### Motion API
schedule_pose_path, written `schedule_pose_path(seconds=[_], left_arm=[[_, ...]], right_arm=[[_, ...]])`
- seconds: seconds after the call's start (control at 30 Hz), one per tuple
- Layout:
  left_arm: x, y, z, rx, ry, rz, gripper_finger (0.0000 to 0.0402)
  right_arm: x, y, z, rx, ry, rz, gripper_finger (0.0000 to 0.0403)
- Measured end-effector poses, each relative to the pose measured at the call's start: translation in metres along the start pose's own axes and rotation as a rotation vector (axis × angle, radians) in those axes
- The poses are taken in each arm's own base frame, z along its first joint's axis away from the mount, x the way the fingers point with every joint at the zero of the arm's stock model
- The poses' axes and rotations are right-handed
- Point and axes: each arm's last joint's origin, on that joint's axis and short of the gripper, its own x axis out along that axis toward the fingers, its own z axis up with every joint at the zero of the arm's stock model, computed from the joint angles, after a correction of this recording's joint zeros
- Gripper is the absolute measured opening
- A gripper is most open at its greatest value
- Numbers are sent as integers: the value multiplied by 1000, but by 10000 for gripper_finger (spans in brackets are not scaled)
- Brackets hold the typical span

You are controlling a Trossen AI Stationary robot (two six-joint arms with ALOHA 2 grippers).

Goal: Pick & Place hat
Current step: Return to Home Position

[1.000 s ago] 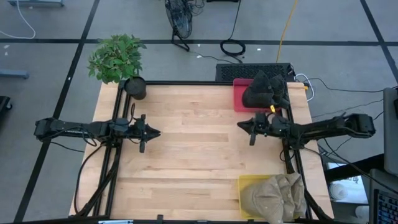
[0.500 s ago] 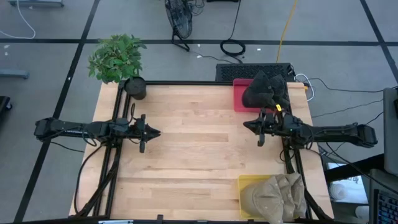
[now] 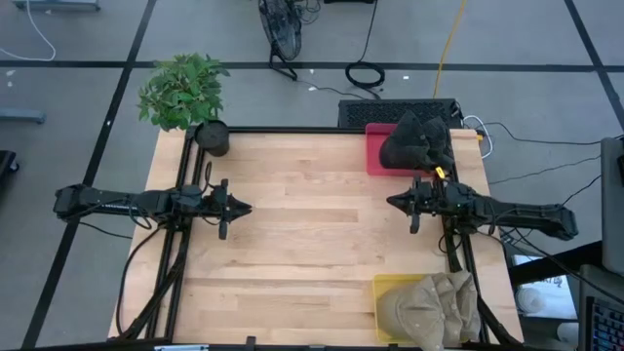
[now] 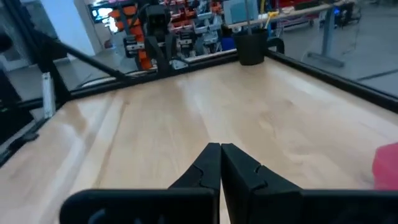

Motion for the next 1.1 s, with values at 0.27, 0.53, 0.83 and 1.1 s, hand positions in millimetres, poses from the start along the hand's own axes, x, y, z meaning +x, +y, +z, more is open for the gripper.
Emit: schedule_pose_path(seconds=[0.27, 0.53, 0.83, 1.1], left_arm=[[0, 0, 0, 0, 0, 0, 58], [0, 0, 0, -1, -1, 0, 58], [0, 0, 0, -1, -1, 0, 58], [0, 0, 0, -2, 0, 0, 58]], right_arm=[[-13, 1, 10, -79, 89, -46, 0], [-10, -1, -2, 29, 92, -45, 0], [-6, 1, 3, 9, -60, 21, 0], [-6, 1, 6, 22, -107, 2, 0]])
